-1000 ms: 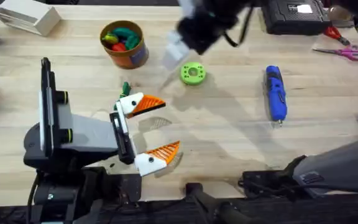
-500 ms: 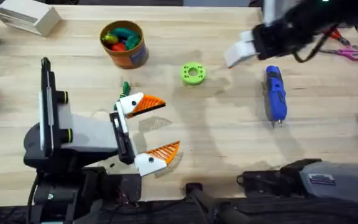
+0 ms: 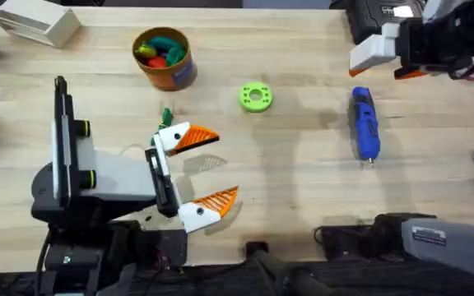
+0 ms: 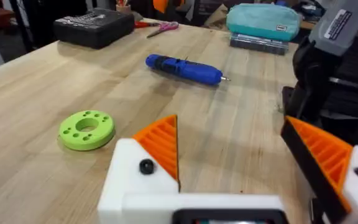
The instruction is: Pick up the gripper from the table and insert it into the empty holder that is missing its gripper. Then pick up a screw, insert it into the mounting hole, and use the screwdriver to tighten it. Finally, clean up the table by picking up the vegetable and placing it into the bucket.
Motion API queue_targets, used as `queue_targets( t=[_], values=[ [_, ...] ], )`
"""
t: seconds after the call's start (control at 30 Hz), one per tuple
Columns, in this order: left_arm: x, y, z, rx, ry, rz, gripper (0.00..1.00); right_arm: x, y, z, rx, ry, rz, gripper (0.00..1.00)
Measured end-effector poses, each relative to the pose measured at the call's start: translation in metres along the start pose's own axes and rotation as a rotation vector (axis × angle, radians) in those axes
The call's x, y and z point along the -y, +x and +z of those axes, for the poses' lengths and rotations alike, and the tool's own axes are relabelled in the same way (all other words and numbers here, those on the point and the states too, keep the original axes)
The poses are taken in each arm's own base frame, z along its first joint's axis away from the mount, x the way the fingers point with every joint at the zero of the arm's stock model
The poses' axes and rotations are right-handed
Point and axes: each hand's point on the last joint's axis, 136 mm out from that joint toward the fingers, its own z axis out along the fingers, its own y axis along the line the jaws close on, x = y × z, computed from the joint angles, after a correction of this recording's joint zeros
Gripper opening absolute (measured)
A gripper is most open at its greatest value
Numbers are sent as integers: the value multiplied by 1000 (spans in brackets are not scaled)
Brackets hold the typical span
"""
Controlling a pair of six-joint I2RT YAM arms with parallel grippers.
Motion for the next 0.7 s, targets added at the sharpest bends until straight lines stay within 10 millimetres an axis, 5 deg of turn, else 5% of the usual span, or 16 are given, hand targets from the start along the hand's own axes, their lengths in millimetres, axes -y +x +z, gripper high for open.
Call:
queue_targets(
  t=[0.37,0.57,0.7],
  values=[
    [0,0,0,0,0,-3,949,0,0,3,-9,0,5,917],
    [0,0,0,0,0,2,59,0,-1,3,-6,0,5,921],
    [0,0,0,0,0,4,9,0,-5,3,12,0,3,921]
  ],
)
